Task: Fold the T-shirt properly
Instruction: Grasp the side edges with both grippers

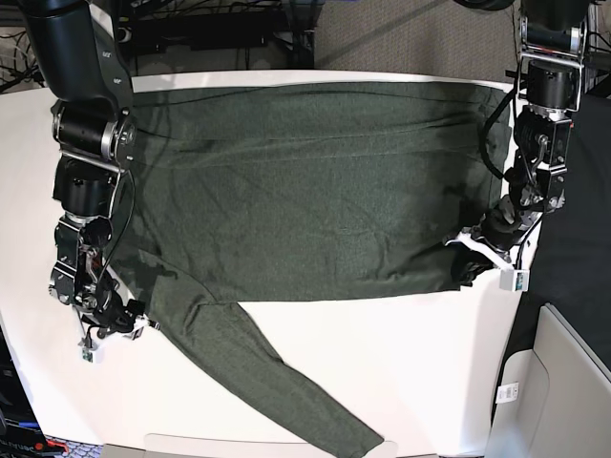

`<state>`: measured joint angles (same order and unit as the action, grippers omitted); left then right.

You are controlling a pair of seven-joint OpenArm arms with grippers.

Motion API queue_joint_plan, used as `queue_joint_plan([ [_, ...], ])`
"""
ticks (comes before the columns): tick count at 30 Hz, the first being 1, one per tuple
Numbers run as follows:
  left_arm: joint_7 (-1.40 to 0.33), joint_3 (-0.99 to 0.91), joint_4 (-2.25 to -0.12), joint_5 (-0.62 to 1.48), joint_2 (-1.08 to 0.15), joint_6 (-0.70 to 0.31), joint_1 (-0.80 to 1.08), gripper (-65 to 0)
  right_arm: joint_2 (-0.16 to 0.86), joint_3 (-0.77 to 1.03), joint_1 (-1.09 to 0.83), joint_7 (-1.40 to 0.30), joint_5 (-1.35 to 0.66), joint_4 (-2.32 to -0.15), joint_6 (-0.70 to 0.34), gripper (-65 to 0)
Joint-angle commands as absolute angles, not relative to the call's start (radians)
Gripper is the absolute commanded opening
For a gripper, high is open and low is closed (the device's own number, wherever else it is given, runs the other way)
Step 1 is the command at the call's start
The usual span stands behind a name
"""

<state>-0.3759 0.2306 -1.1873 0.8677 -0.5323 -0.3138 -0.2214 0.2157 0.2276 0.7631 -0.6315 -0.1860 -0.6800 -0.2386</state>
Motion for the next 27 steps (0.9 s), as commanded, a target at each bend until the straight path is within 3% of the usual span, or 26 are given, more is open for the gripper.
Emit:
queue_joint_plan([
  [1, -0.354, 0.223, -1.208, 0.877, -0.545, -0.323, -0.245, -65.0, 0.228, 0.226, 0.808, -0.605, -0.185, -0.688, -0.243, -41.4],
  [6, -0.354, 0.225, -1.210, 0.877, -0.545, -0.323, -0.236, -65.0, 0.216, 0.228, 0.779, -0.605, -0.047, -0.682, -0.243, -41.4],
  [20, -0.354, 0.225, -1.253, 0.877, -0.547, -0.323, -0.228, -65.0, 0.214, 0.234, 0.667, -0.653, -0.050, -0.704, -0.251, -42.5],
  [27, -0.354, 0.223, -1.254, 0.877, -0.547, -0.323, -0.216, -65.0, 0.188, 0.229, 0.642, -0.739, -0.153, -0.796, -0.325, -62.6],
])
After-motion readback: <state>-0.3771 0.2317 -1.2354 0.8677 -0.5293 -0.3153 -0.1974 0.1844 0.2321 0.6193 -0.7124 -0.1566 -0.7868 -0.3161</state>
